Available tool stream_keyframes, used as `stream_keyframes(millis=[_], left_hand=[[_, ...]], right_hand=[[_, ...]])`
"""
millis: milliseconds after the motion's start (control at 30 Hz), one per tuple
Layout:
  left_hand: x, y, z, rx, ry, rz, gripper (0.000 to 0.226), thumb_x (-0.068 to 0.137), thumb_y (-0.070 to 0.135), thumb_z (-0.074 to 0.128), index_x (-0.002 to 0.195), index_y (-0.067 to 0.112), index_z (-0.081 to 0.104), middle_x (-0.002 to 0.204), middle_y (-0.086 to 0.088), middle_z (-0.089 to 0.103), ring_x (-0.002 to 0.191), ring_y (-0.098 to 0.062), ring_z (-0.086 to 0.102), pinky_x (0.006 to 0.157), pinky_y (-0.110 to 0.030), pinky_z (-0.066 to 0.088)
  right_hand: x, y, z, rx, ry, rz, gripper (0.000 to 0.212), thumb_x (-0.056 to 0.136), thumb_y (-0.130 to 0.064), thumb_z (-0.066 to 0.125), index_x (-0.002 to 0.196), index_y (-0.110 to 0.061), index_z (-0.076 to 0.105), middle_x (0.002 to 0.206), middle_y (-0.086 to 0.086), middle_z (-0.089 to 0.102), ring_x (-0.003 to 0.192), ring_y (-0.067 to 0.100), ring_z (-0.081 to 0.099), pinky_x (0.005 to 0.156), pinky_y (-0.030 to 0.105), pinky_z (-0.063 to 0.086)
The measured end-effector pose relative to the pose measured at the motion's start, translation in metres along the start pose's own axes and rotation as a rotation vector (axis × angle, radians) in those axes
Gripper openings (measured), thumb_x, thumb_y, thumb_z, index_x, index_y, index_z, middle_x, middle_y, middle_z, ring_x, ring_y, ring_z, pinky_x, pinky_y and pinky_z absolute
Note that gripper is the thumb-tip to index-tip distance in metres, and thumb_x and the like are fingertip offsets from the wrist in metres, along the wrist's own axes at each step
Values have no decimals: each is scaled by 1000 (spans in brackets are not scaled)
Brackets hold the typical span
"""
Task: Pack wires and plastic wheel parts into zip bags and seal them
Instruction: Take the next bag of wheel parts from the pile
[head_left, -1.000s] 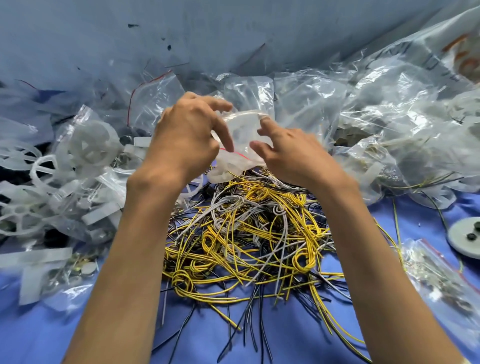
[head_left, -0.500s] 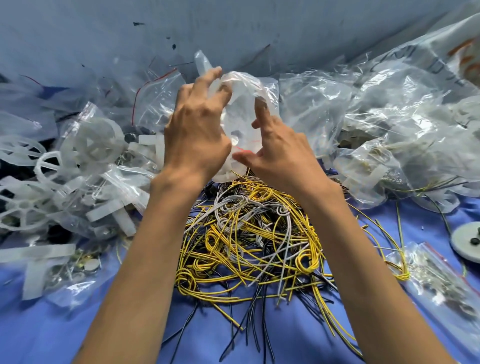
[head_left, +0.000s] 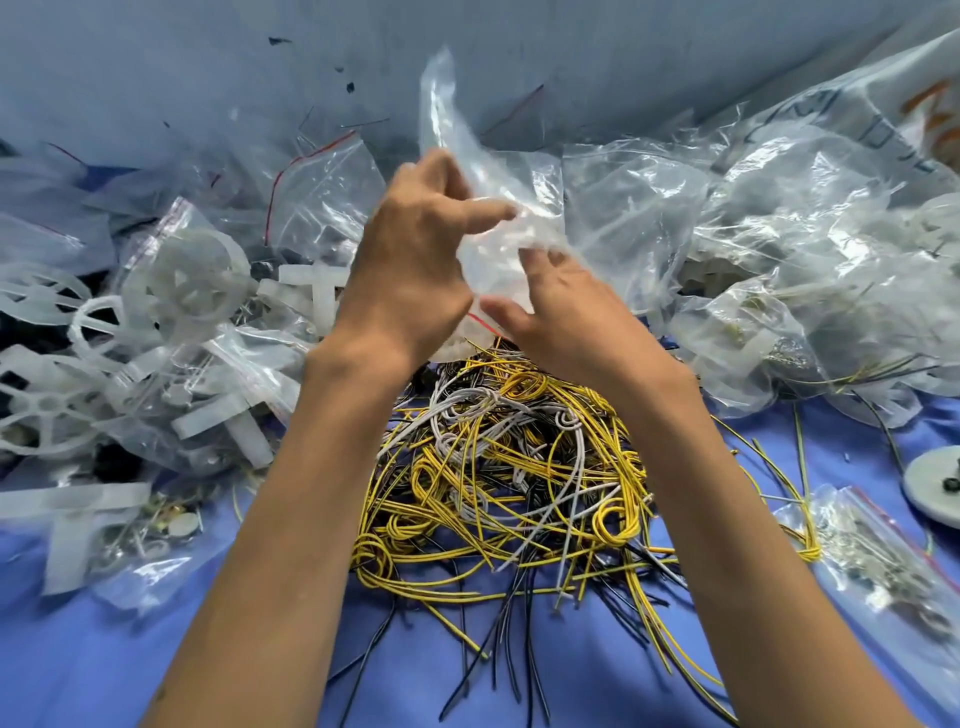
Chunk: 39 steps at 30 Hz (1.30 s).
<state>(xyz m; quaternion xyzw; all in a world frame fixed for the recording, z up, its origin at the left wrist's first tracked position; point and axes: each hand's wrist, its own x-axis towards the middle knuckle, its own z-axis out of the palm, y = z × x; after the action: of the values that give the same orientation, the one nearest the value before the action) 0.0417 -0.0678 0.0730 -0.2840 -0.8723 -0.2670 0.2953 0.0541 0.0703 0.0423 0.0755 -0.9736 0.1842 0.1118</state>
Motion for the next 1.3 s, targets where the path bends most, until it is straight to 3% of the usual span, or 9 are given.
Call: stream_keyframes(millis=[100, 200, 333, 567, 667, 767, 1000, 1200, 1300], left_hand=[[0, -6, -2, 136, 49, -87, 63, 76, -12, 49, 130, 19, 56, 111, -14, 48, 106, -30, 48, 87, -37, 46], [3, -19, -7, 277, 122, -205, 70, 76, -10, 49, 141, 14, 40, 124, -17, 42, 114, -33, 41, 91, -32, 40], [0, -31, -11, 317, 35, -372, 83, 78, -5, 55, 150, 11, 16, 134, -18, 32, 123, -33, 33, 103, -34, 34], [-1, -39, -6, 325, -2, -410, 90, 78, 0, 61, 151, 10, 8, 142, -15, 28, 130, -32, 27, 107, -36, 29], [-2, -44, -4, 323, -18, -418, 92, 78, 4, 67, 150, 10, 10, 143, -14, 27, 132, -32, 25, 109, -35, 26], [-3, -50, -3, 311, -27, -432, 95, 77, 5, 69, 150, 11, 9, 145, -13, 26, 135, -31, 22, 110, -34, 23], [-3, -59, -9, 298, -8, -465, 100, 75, 11, 74, 150, 8, 8, 145, -16, 27, 134, -32, 25, 111, -33, 21], [1, -47, -9, 248, -4, -380, 88, 73, 13, 73, 146, 10, 24, 134, -15, 37, 120, -33, 43, 102, -37, 36], [3, -35, -1, 191, -41, -286, 64, 75, 12, 68, 134, 12, 44, 122, -13, 47, 98, -34, 56, 89, -42, 46]], right_hand=[[-2, -9, -4, 144, 90, -128, 62, 96, -33, 51, 149, -19, 22, 147, 13, 36, 124, 29, 49, 104, 37, 38], [-3, -14, -8, 436, 244, -331, 34, 90, -6, 56, 123, -7, 61, 115, 4, 65, 93, 18, 69, 79, 17, 53], [8, -6, 2, 499, 556, -135, 18, 85, -5, 56, 98, -2, 68, 90, 7, 71, 74, 18, 69, 69, 25, 56], [60, 3, 57, 267, -65, 96, 41, 86, -12, 53, 126, -3, 53, 120, 14, 61, 106, 25, 57, 88, 28, 46], [79, 3, 72, 173, -180, 136, 14, 84, -18, 57, 93, -8, 59, 91, 10, 62, 88, 27, 56, 64, 30, 45], [86, 3, 72, 171, -144, 179, 27, 79, -22, 68, 63, -13, 48, 64, 2, 50, 70, 23, 51, 49, 26, 31], [56, -16, 9, 1026, 314, 115, 13, 75, -10, 77, 84, -18, 73, 82, 1, 73, 77, 9, 65, 79, 25, 53], [9, 0, -43, 595, 238, 54, 21, 80, -22, 73, 77, -2, 69, 86, 27, 68, 74, 27, 63, 76, 43, 51], [-12, 3, -62, 797, 110, -53, 17, 84, -18, 69, 72, -6, 64, 75, 13, 67, 73, 15, 64, 69, 30, 54]])
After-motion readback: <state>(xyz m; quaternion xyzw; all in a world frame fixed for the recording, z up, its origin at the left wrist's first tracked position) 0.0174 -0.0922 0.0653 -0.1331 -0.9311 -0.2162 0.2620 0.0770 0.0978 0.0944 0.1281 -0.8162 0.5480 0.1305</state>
